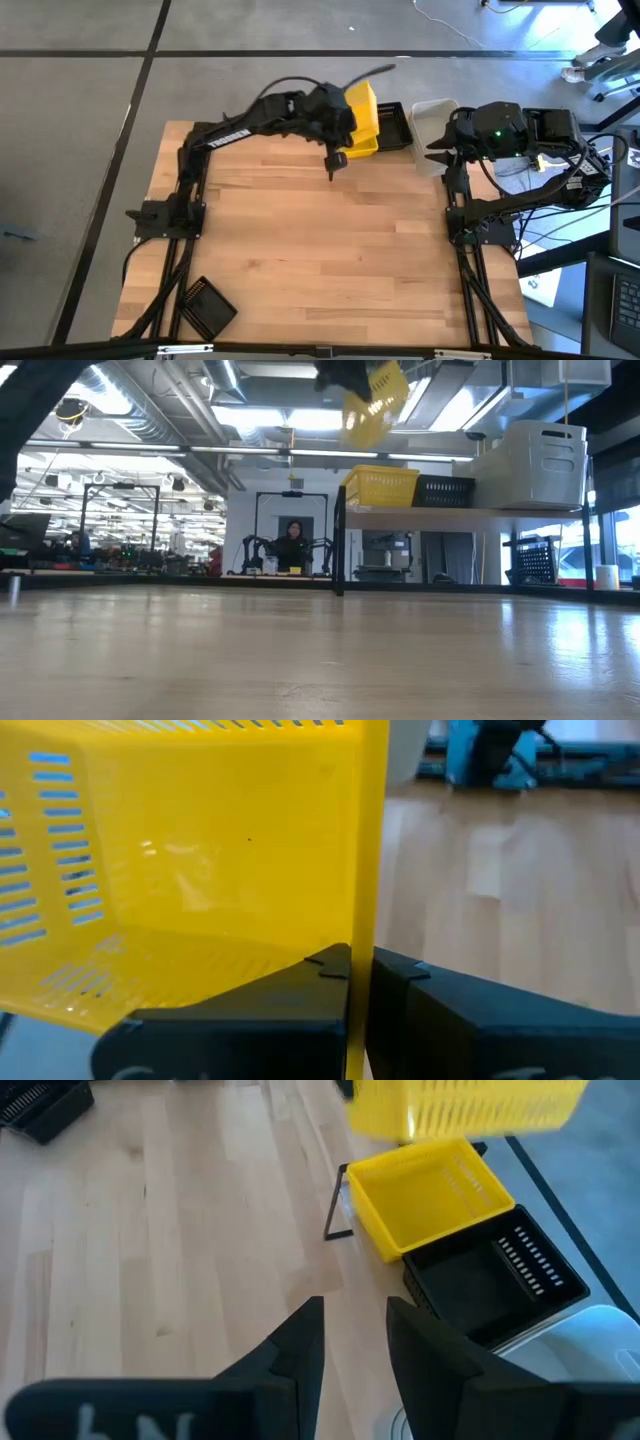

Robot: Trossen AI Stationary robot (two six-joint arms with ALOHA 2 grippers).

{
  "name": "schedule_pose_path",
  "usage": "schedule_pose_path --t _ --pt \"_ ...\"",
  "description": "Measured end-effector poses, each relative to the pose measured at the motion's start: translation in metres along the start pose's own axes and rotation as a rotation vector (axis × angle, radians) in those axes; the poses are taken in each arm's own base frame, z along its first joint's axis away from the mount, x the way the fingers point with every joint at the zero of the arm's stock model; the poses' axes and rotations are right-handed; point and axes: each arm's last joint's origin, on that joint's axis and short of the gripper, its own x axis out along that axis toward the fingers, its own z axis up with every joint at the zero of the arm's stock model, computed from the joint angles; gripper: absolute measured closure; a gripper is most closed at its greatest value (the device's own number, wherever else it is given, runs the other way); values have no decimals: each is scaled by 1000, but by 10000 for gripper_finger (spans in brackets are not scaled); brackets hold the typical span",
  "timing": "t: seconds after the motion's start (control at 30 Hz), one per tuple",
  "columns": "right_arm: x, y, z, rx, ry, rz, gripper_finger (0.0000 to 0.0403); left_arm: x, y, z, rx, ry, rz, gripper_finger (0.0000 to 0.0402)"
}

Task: Stack baskets on shelf by color
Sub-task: Stack the yellow bin on top of the yellow bin on the shelf

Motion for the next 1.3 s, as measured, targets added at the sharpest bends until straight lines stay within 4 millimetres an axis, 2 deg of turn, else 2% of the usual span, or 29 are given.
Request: schedule_pose_path --t 0.1,0.63,1.3 --pt "0 0 0 1 0 0 295 13 -1 -4 -21 33 -3 401" --pt "0 0 0 -2 0 0 295 53 -4 -17 -6 133 29 401" --pt "0 0 0 -2 1 0 295 55 2 -27 26 233 76 401"
